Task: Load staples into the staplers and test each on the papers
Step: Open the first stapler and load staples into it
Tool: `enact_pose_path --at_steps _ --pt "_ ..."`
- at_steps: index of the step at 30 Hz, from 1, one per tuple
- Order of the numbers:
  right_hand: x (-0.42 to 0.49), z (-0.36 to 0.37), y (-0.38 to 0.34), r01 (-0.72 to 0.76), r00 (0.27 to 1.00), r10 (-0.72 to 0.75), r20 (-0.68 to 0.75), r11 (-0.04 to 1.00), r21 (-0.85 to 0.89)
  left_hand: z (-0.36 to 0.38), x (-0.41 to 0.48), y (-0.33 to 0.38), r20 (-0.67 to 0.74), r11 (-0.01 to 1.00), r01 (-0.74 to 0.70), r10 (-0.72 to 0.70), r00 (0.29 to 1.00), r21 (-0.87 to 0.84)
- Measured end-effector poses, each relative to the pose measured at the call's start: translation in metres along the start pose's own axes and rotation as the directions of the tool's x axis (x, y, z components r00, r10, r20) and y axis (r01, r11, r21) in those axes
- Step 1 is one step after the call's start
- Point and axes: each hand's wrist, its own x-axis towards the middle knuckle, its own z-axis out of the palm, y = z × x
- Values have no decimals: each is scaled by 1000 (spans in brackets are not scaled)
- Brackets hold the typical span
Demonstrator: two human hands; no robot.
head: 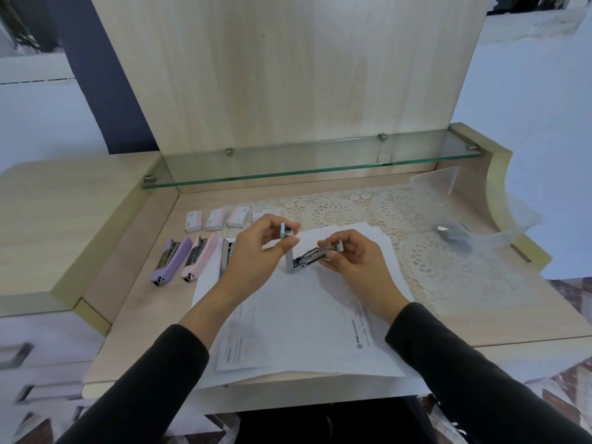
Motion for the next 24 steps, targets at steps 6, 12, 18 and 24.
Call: enact_pose_path --at_steps 6,12,18,24 --pt "-3 -14 -4 66 997 -72 5 885 -460 -27 -12 -8 -44 998 21 -18 999 62" --pt "-8 -18 -3 104 992 -120 26 712 -694 -46 -30 -21 -46 986 60 -53 998 156" --pt "-4 -20 7 102 992 -128 5 765 -636 -41 -37 -39 -4 816 -102 127 992 569" --pt "-5 -21 7 124 989 -147 11 791 -599 -31 -24 -37 204 751 -305 228 952 586"
